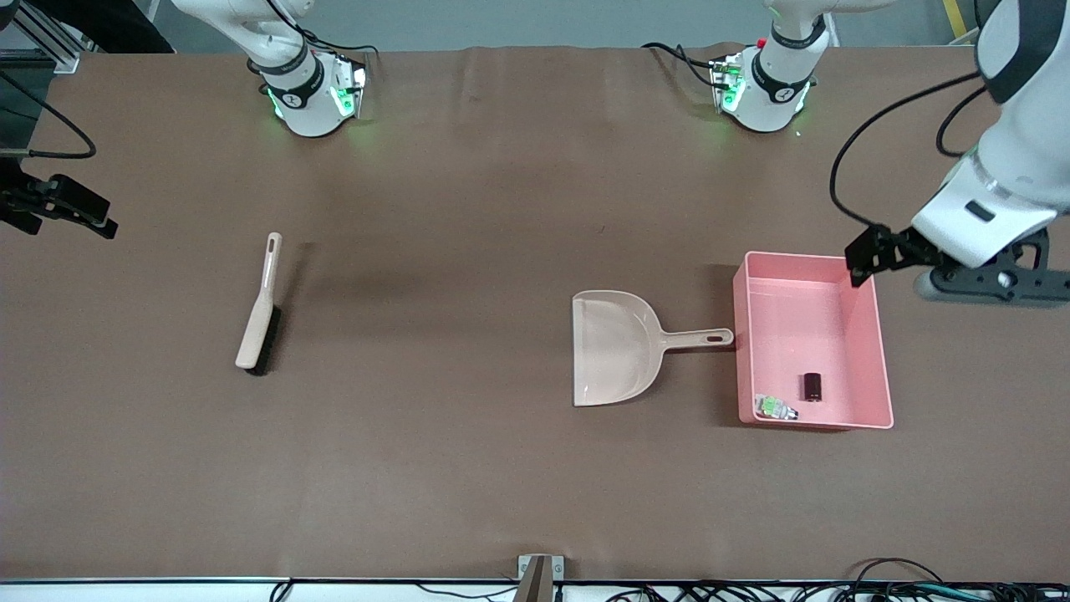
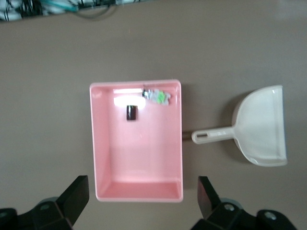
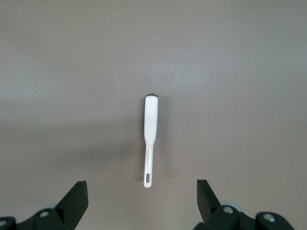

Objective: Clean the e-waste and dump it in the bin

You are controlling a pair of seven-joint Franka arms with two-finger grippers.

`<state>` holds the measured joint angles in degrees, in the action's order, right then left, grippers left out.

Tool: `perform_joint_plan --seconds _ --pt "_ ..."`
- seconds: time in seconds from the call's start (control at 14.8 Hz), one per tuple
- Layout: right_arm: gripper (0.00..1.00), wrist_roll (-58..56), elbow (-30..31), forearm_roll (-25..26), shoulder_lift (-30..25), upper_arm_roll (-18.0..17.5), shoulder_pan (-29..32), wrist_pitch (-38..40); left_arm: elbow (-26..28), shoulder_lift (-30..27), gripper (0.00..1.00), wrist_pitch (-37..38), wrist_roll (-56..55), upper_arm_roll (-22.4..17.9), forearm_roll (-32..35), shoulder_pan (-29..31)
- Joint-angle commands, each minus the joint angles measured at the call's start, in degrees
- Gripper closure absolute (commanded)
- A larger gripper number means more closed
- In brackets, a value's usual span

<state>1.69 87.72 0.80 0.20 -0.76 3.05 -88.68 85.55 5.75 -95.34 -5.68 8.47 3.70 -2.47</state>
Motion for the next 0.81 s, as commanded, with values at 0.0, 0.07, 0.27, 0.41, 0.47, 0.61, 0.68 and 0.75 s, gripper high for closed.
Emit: perform_joint_plan --seconds 0.0,0.07,0.27,0.41,0.47,0.61,0.68,0.75 --pt "0.00 -0.10 0.17 0.43 -0.55 -0.03 -0.06 0.79 11.54 -9.86 0.00 -0.90 -0.30 -5.12 -2.91 -2.96" --pt "0.00 -0.10 0.17 0.43 -0.55 -0.03 -0.06 0.79 14.09 -12.06 0.00 -0.90 -0.30 -6.52 -2.91 -4.11" --pt "0.00 -0.10 0.09 0.35 -0.55 -0.03 -0.06 0.35 17.37 -15.42 0.00 -0.55 0.05 -7.06 -2.83 -4.38" --pt "0.00 -0.10 0.00 0.35 -0.64 -0.12 -0.15 0.53 17.02 -15.33 0.00 0.24 0.40 -7.15 -2.56 -4.21" --pt "0.00 -0.19 0.00 0.35 -0.64 -0.20 -0.24 0.62 16.84 -15.33 0.00 0.33 0.49 -7.15 -2.39 -4.12" --pt "0.00 -0.19 0.00 0.35 -0.55 -0.21 -0.24 0.27 16.14 -15.24 0.00 0.33 0.32 -7.15 -2.30 -4.03" --pt "0.00 -0.19 0.00 0.35 -0.55 -0.21 -0.24 0.18 16.14 -15.24 0.00 0.33 0.32 -7.15 -2.30 -4.03" --pt "0.00 -0.19 0.00 0.35 -0.55 -0.21 -0.15 0.26 16.14 -15.24 0.00 0.33 0.40 -7.15 -2.30 -3.94"
